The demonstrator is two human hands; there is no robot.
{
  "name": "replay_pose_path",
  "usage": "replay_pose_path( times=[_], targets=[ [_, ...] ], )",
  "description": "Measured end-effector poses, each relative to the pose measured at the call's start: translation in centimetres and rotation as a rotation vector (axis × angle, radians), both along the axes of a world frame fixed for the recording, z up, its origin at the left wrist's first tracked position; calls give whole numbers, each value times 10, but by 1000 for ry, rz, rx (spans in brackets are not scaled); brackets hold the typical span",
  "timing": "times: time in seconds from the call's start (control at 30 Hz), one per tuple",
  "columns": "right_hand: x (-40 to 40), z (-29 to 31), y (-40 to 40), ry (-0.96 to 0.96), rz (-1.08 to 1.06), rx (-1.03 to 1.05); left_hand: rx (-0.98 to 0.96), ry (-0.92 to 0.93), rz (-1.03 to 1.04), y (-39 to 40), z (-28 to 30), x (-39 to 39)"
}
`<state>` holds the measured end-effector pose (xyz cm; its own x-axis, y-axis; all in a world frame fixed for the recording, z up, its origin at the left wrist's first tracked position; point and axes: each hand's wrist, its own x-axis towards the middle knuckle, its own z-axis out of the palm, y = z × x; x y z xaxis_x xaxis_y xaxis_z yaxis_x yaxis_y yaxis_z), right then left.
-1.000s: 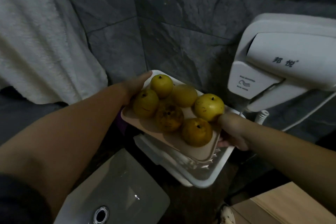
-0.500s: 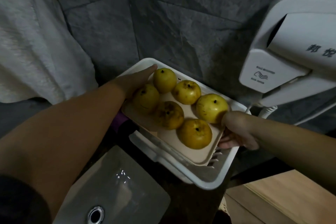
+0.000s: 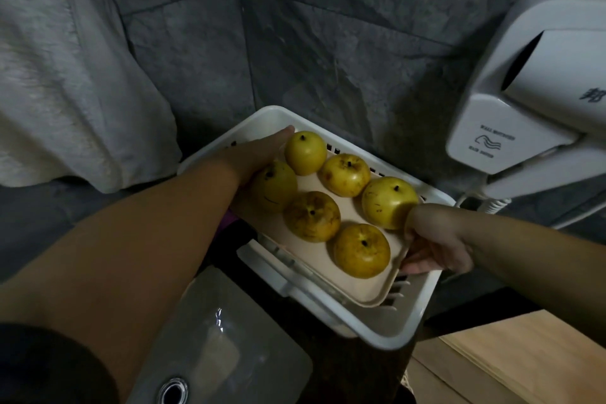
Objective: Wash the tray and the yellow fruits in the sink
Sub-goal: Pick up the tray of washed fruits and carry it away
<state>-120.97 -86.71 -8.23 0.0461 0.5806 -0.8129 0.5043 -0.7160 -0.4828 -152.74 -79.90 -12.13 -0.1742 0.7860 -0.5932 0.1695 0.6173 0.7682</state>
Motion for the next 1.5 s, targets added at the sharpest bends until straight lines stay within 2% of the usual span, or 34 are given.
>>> replay_pose_path(
  times=[0.17,0.63,0.8,1.27,1.43,1.5],
  targets=[
    [-3,-3,-4,35,-45,-20,-9,-57,-33,-7,0,1],
    [-4,-10,-7,61,-27,-18,162,123,-26,-17,-17,16],
    [-1,-13,-4,67,-7,-39,116,80,-37,-14,-20,14],
    [6,-5,5,45,337,-78,191,62,-5,-14,-31,17],
    [-8,2,3,-164,572,-15,117,-6,5,-17,-26,15],
    [-15,4,2,-205,605,-22,144,34,-8,-17,-24,15]
  ],
)
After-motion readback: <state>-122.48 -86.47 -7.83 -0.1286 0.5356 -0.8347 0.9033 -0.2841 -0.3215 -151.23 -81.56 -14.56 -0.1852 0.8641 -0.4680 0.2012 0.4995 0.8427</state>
